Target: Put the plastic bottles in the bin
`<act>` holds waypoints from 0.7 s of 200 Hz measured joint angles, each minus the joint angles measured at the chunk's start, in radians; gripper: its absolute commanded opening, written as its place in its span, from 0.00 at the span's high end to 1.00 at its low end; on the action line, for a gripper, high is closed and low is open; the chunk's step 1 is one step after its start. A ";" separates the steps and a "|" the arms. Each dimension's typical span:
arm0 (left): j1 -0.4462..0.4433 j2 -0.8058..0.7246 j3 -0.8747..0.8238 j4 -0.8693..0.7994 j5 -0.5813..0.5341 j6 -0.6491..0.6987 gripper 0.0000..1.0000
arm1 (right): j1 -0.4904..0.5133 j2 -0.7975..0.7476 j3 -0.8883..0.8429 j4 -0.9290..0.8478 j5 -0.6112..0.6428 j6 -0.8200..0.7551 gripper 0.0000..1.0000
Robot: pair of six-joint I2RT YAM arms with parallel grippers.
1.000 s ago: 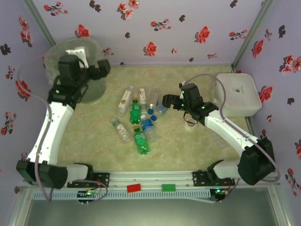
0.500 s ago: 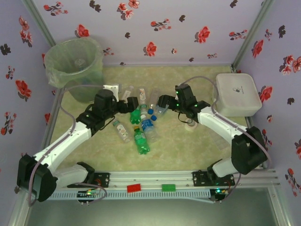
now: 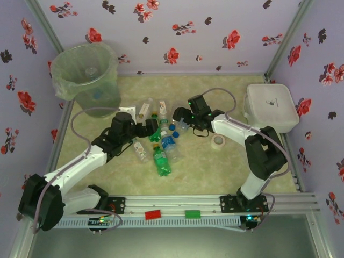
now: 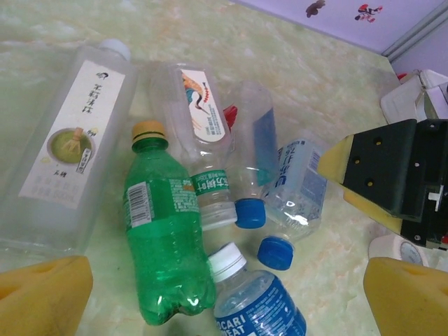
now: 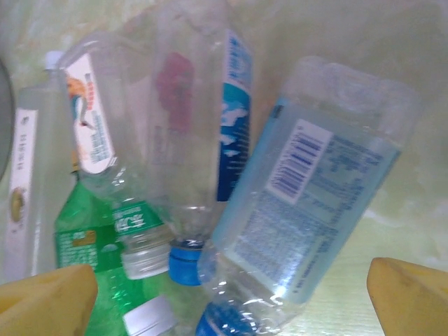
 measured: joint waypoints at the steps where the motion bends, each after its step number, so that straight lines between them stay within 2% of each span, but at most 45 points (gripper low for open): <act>1: 0.000 -0.001 -0.001 0.000 0.000 0.000 0.00 | 0.000 0.000 0.000 0.000 0.001 0.002 0.01; 45: 0.000 -0.063 -0.063 0.019 -0.010 -0.027 0.00 | -0.001 0.017 -0.016 0.004 0.061 0.040 0.03; 52: 0.000 -0.067 -0.071 0.019 -0.010 -0.030 0.00 | -0.001 0.028 -0.016 0.005 0.063 0.044 0.08; 75: -0.002 -0.069 -0.090 0.018 -0.011 -0.042 0.00 | -0.003 0.084 -0.008 0.010 0.062 0.056 0.15; 140: -0.011 -0.071 -0.100 0.030 -0.017 -0.049 0.00 | -0.018 0.169 0.012 0.049 0.051 0.066 0.17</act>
